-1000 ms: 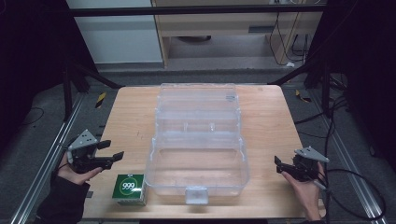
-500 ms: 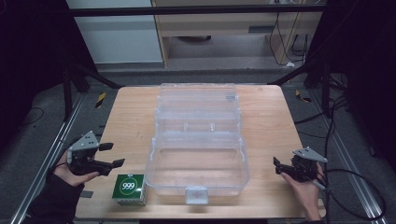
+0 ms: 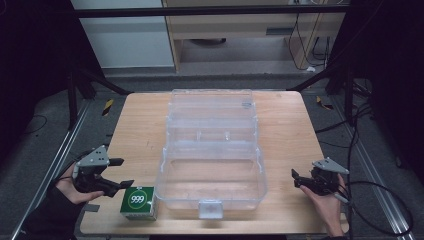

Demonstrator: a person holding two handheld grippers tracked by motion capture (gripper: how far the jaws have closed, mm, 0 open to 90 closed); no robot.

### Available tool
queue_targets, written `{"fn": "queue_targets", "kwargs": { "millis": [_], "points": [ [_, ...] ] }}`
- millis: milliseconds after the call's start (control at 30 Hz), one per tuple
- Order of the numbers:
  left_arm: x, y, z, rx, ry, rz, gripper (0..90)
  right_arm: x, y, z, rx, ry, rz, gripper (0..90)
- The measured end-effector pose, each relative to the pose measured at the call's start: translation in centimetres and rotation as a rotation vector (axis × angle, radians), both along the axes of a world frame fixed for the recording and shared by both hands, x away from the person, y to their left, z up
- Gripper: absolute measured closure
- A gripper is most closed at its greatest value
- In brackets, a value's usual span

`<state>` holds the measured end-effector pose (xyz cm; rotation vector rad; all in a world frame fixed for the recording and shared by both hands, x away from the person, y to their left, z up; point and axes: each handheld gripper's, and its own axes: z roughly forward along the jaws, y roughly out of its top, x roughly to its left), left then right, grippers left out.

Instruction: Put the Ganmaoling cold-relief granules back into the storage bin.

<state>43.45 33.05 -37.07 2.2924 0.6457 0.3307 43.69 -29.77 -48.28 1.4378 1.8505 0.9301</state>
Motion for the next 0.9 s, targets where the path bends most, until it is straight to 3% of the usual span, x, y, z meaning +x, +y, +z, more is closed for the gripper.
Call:
{"fn": "queue_targets", "kwargs": {
  "millis": [500, 900],
  "points": [
    [-0.9, -0.6, 0.4, 0.089, 0.025, -0.143, 16.9, 0.1, 0.1, -0.2, -0.004, 0.010, 0.021, 8.1],
    [-1.1, -1.3, 0.0, 0.145, 0.035, -0.228, 13.5, 0.2, 0.0, -0.3, -0.008, 0.019, 0.031, 7.1]
  ]
}}
